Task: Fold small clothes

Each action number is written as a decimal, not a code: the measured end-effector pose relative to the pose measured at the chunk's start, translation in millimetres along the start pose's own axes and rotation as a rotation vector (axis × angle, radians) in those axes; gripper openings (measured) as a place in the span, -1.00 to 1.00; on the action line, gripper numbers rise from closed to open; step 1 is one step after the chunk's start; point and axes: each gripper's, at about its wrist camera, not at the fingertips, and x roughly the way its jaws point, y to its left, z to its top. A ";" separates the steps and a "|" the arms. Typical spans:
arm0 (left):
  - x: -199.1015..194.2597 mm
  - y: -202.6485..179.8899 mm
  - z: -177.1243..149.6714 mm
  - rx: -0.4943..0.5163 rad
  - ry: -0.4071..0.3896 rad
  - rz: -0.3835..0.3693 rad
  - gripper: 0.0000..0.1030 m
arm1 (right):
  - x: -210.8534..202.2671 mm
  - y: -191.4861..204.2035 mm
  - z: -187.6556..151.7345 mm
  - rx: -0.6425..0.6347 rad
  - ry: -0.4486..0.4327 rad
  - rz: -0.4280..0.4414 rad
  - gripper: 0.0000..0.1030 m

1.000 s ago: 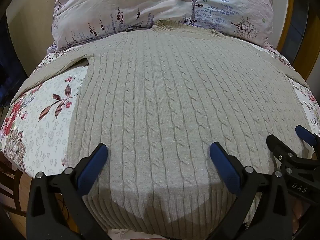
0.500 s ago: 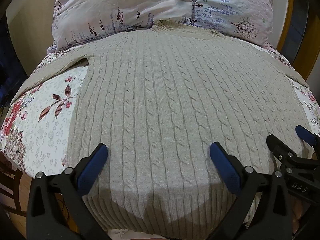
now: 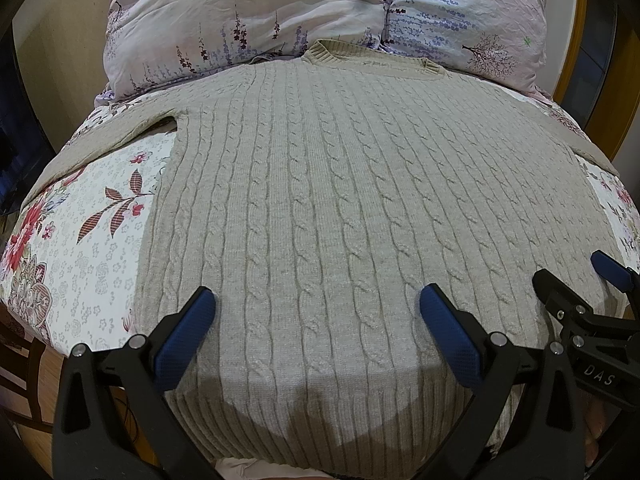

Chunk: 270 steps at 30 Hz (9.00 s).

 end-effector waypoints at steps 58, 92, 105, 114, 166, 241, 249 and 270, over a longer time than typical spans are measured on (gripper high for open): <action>2.0 -1.0 2.3 0.013 0.036 -0.011 0.97 | 0.7 -2.7 0.7 -0.032 -0.024 0.027 0.97; 53.8 43.9 151.7 0.025 -0.013 -0.118 0.97 | 94.1 -361.4 109.5 1.059 -0.023 0.092 0.07; 90.9 45.3 170.2 0.045 -0.033 -0.077 0.97 | 102.3 -393.9 107.0 1.075 -0.113 -0.002 -0.80; 97.5 64.1 175.8 -0.070 -0.055 -0.209 0.97 | 61.6 -329.6 166.6 0.735 -0.272 -0.024 -0.83; 116.3 93.4 166.9 -0.470 0.096 -0.787 0.89 | 111.3 19.4 177.1 0.049 0.146 0.585 0.08; 40.4 343.1 141.0 -1.031 -0.313 -0.432 -0.89 | 104.5 -43.3 164.7 0.228 0.047 0.403 0.08; 49.2 201.6 210.2 -0.736 -0.281 -0.684 -0.89 | 103.1 -60.6 160.0 0.253 0.041 0.398 0.09; 99.5 115.8 169.2 -0.613 -0.018 -0.749 0.10 | 56.3 4.0 196.5 -0.163 -0.141 0.462 0.09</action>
